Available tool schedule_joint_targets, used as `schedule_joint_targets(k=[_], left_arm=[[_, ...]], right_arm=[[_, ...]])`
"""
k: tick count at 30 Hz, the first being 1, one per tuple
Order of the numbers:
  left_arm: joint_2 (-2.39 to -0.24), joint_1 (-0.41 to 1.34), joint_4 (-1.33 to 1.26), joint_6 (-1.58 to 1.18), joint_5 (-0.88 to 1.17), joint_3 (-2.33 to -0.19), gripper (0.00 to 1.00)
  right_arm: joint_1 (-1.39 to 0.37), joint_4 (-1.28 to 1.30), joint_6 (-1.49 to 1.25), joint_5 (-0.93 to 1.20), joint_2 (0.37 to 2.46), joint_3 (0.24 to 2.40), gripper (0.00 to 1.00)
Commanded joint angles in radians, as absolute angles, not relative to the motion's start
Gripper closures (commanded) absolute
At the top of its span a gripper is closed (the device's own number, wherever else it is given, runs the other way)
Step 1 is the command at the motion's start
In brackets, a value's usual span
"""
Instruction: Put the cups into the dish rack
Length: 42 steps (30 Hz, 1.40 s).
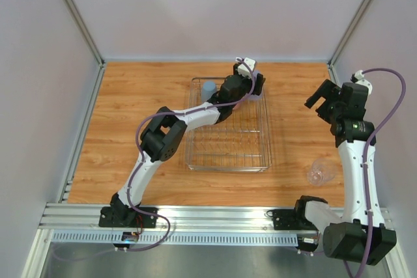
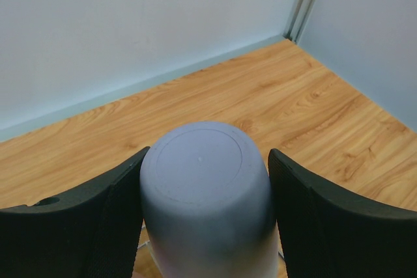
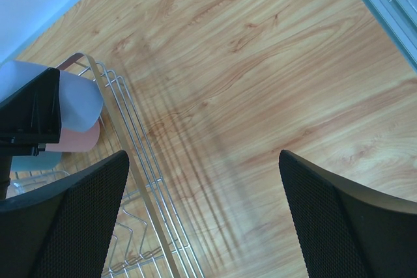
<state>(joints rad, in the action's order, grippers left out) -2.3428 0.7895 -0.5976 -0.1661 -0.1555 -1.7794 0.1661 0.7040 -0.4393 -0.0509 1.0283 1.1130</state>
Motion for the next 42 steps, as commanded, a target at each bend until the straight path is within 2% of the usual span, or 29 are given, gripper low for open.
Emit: schedule_joint_targets(k=[1,22,26,29,34,35,36,42], left_arm=[[-2.341,0.796,-0.719,-0.111,-0.118,-1.776,0.46],[-2.371,0.798,-0.798,-0.083,-0.080,-1.698,0.43],[-2.373,0.799,-0.789,-0.071,-0.075,-1.710,0.37],[-2.372,0.802,-0.790,-0.058,-0.075,-1.707,0.26],[-2.375,0.805,-0.787,-0.058,-0.074,-1.709,0.16],[-2.373,0.805,-0.787,-0.060,-0.072,-1.709,0.08],[-2.373,0.805,-0.787,-0.057,-0.069,-1.707,0.05],[-2.367,0.805,-0.778,-0.048,-0.072,-1.713,0.05]], right_arm=[[0.166,0.663,-0.423,-0.051,1.034,1.114,0.00],[0.160,0.657,-0.422,-0.035,1.043,1.100,0.00],[0.155,0.657,-0.417,-0.040,1.046,1.103,0.00],[0.150,0.655,-0.416,-0.043,1.048,1.104,0.00],[0.149,0.657,-0.413,-0.043,1.048,1.108,0.00],[0.149,0.658,-0.413,-0.043,1.046,1.108,0.00],[0.149,0.657,-0.411,-0.044,1.046,1.108,0.00],[0.149,0.661,-0.411,-0.046,1.043,1.108,0.00]])
